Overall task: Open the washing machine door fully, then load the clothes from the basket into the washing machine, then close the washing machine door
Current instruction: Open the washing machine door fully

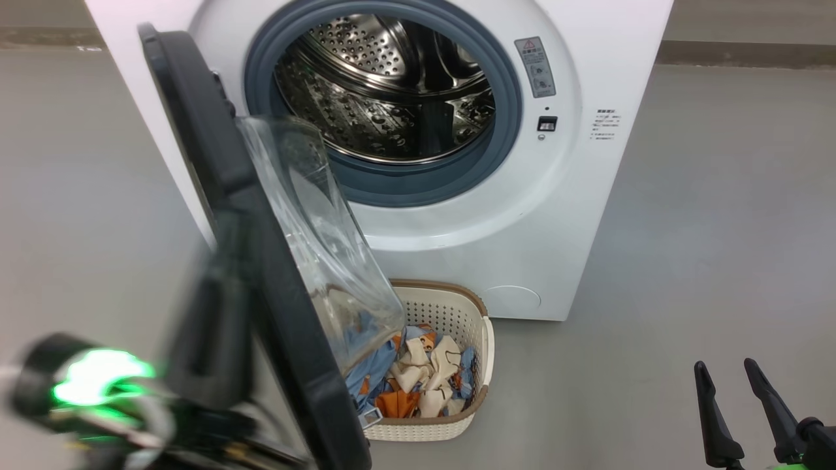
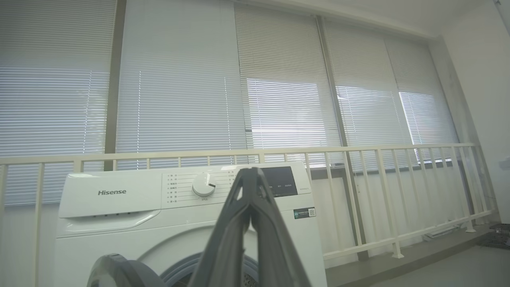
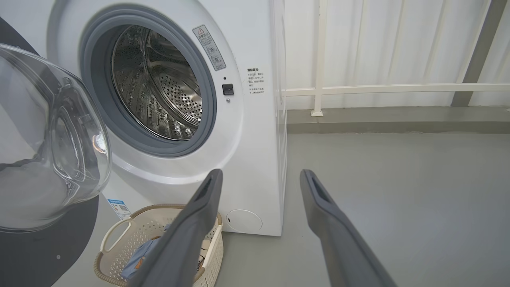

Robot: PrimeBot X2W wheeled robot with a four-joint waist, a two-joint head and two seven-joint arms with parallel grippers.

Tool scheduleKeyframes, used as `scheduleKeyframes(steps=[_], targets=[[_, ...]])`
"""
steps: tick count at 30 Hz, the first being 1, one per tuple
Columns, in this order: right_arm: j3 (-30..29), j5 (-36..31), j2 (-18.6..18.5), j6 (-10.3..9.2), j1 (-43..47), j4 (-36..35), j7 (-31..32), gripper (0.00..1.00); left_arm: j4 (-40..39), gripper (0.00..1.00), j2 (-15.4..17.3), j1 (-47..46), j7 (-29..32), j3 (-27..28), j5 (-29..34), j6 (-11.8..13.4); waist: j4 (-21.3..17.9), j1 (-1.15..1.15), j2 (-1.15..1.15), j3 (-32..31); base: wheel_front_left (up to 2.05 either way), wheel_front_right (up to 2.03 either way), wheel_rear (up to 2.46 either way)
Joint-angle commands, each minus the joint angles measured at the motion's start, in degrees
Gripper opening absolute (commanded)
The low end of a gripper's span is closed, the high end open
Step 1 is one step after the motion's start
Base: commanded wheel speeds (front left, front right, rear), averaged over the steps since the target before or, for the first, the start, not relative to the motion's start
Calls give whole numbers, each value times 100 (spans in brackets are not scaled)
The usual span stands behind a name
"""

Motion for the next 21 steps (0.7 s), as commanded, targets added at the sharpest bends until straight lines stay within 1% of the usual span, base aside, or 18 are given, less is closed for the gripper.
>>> scheduleKeyframes(steps=[1, 4, 6, 9, 12, 16, 21], targets=[[168, -11, -68, 52, -58, -123, -68, 100, -104, 0, 50, -181, 143, -27, 24, -23, 34, 0, 0, -14, 0, 0, 0], [172, -4, -37, 52, -61, -118, -68, 100, 51, 0, 38, -83, 341, -619, -170, 129, 92, 0, 0, -22, 0, 0, 0], [198, 1, -27, 52, -56, -107, -68, 100, 231, 0, 34, 0, 435, -916, -308, 243, 128, 0, 0, -18, 0, 0, 0], [198, 4, -18, 52, -56, -101, -68, 100, 511, 0, 32, 124, 579, -1272, -497, 320, 176, 0, 0, -12, 0, 0, 0], [186, 4, -11, 52, -58, -116, -68, 100, 787, 0, 32, 281, 720, -1464, -623, 411, 221, 0, 0, -4, 0, 0, 0], [174, 2, -5, 52, -63, -129, -68, 100, 1140, 0, 31, 539, 878, -1631, -897, 464, 275, 0, 0, 12, 0, 0, 0], [181, 6, -6, 52, -51, -121, -68, 100, 1562, 0, 76, 751, 1015, -1579, -1113, 528, 340, 0, 0, 28, 0, 0, 0]])
